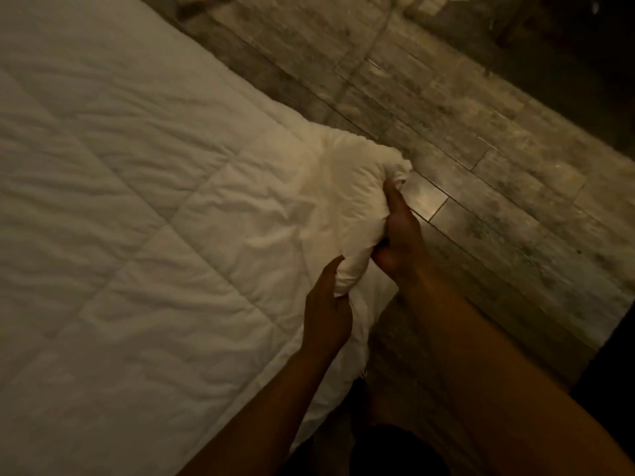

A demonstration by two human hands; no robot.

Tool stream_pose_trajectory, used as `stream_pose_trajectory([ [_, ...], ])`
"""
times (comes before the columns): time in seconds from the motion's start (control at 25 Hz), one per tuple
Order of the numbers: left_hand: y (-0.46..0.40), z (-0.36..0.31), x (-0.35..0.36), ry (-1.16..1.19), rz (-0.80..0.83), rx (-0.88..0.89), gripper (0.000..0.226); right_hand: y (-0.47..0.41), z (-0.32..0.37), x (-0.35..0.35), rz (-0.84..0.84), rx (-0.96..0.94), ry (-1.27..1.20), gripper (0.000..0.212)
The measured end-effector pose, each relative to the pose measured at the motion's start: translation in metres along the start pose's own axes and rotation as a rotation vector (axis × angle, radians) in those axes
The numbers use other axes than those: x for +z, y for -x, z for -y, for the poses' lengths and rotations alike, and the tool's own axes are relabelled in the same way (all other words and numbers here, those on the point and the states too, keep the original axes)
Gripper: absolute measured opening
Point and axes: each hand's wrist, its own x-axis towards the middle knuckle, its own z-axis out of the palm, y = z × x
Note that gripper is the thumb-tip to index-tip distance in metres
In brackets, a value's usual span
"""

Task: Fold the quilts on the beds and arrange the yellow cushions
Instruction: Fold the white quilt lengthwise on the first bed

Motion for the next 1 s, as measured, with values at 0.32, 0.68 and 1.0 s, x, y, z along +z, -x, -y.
stream_pose_trajectory([
  [0.32,0.057,0.022,-0.097,0.105,-0.090,-0.429,0.054,0.061,-0.088,0.121,0.207,0.014,0.365,0.034],
  [0.68,0.133,0.061,-0.230,0.897,-0.157,-0.744,0.031,0.165,-0.212,0.217,0.363,0.134,0.749,0.041],
  [1.0,0.116,0.098,-0.407,1.295,-0.140,-0.774,0.070,0.209,-0.280,0.231,0.605,-0.104,1.148,0.018],
])
